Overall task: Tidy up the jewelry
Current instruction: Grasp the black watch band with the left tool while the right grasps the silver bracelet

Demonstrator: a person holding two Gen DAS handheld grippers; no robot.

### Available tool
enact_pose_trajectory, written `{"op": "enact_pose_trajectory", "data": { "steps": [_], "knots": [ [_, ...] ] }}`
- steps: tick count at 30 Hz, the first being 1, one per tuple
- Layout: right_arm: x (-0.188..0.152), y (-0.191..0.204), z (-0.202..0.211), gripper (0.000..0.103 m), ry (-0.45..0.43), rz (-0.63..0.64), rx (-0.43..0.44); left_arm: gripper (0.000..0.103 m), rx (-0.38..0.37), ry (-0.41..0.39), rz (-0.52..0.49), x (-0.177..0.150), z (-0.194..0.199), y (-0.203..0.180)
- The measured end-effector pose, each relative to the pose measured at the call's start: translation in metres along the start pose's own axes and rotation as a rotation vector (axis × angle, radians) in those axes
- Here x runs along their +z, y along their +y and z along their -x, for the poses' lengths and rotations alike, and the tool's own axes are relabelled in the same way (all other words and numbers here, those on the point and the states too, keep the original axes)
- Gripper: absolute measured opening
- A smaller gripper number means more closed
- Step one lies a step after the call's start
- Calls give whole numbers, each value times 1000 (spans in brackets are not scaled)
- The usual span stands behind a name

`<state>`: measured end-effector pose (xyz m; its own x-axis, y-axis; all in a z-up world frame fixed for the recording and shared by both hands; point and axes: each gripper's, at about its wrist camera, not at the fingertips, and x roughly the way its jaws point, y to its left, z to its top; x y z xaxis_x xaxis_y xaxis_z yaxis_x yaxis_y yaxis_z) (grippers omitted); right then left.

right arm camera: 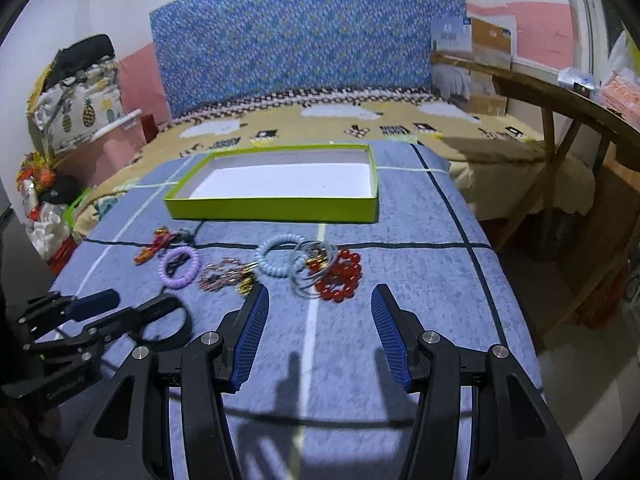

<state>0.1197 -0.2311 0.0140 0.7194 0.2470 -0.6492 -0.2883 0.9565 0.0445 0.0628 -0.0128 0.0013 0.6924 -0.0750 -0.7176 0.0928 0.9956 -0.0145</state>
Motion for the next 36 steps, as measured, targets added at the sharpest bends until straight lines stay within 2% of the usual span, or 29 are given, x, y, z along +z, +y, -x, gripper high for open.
{"op": "enact_pose_trajectory", "data": {
  "steps": [8,11,17,20,25,29,36],
  "knots": [
    [19,-13,-33,54,69,-13,43,36,-7,51,19,3,-16,5],
    [25,-12,-45,34,93,-3,51,34,-10,63,24,3,-19,6],
    [31,-15,-65,25,143,-5,51,31,-21,83,27,3,-24,7],
    [33,-15,-71,15,160,2,52,27,-28,85,26,3,-24,6],
    [34,-16,-77,13,182,-1,58,23,-31,86,13,4,-26,3],
    [36,-14,-75,1,179,11,60,22,-29,85,9,3,-25,3],
    [39,-11,-63,1,138,30,72,19,-26,80,9,3,-22,5]
  ]
}}
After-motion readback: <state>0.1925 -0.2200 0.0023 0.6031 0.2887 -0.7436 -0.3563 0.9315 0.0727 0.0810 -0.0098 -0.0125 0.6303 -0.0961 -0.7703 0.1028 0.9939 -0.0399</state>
